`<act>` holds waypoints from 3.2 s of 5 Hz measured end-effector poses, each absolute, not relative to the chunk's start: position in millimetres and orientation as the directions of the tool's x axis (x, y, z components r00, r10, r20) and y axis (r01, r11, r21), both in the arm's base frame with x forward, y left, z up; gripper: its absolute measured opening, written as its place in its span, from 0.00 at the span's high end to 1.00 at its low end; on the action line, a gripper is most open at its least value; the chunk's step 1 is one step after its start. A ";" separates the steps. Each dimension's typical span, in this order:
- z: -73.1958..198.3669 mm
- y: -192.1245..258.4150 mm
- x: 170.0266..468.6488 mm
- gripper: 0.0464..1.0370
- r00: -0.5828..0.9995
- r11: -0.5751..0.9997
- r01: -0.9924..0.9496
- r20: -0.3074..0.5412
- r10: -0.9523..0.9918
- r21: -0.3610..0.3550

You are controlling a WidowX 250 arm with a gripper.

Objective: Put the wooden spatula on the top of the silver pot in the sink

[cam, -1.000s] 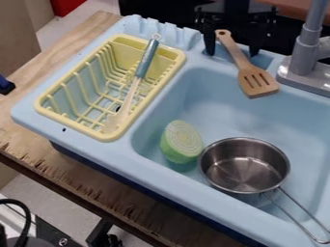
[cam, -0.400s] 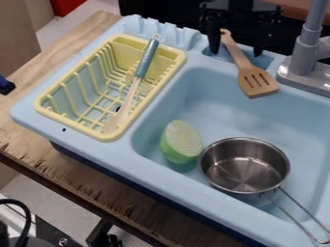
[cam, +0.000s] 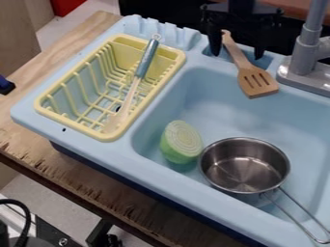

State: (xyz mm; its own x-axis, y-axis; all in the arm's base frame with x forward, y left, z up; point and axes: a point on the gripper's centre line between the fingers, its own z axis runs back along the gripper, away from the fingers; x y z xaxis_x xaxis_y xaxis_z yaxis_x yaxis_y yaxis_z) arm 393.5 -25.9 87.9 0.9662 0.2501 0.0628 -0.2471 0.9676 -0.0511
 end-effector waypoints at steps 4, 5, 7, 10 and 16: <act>76.4 -29.0 387.4 0.08 0.982 0.984 -0.177 0.058 0.179 -0.029; 76.5 -30.8 386.8 0.35 0.981 0.982 -0.188 0.041 0.189 -0.037; 78.3 -27.8 386.9 0.74 0.967 0.968 -0.249 0.038 0.250 -0.027; 92.2 -22.3 386.0 0.74 0.927 0.927 -0.375 0.004 0.375 -0.017; 108.0 -49.6 308.1 0.74 0.620 0.617 -0.784 -0.069 0.781 -0.067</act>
State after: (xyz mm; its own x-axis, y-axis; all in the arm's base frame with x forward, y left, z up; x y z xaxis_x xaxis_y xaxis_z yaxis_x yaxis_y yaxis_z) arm 308.1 -49.6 108.0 0.6204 0.7812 -0.0690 -0.7842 0.6169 -0.0667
